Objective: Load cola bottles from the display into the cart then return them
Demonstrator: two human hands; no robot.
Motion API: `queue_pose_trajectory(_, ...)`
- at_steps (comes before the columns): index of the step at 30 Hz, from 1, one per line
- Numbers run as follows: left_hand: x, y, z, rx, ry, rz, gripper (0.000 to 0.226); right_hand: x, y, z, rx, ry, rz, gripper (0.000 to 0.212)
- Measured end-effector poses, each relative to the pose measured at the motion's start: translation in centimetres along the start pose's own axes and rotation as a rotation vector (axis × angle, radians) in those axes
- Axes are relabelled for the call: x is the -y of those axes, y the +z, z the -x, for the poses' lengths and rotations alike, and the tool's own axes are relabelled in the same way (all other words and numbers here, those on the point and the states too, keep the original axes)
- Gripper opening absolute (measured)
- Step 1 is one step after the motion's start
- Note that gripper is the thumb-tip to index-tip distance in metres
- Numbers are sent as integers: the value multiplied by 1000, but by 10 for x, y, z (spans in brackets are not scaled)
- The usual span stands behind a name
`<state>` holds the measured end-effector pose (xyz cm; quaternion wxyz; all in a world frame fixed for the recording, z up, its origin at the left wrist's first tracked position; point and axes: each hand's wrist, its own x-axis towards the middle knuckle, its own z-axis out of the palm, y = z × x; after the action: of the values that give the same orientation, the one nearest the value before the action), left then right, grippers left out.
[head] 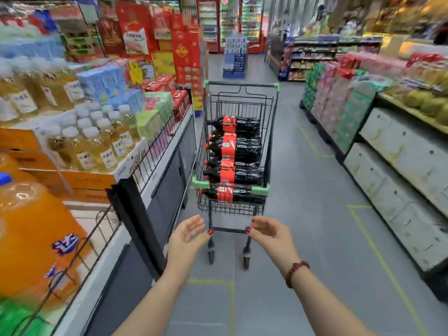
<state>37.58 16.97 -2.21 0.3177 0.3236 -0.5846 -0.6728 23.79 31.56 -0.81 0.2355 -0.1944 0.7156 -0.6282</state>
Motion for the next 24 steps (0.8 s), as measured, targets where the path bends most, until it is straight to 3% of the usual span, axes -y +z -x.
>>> queue_pose_trajectory(11, 3, 48, -172, 54, -81, -42, 45, 4, -11, -163, -82, 56, -3, 25)
queue_pose_trajectory(24, 4, 129, -342, -30, -87, -111, 50, 11, -40, -386, 46, 56, 42, 28)
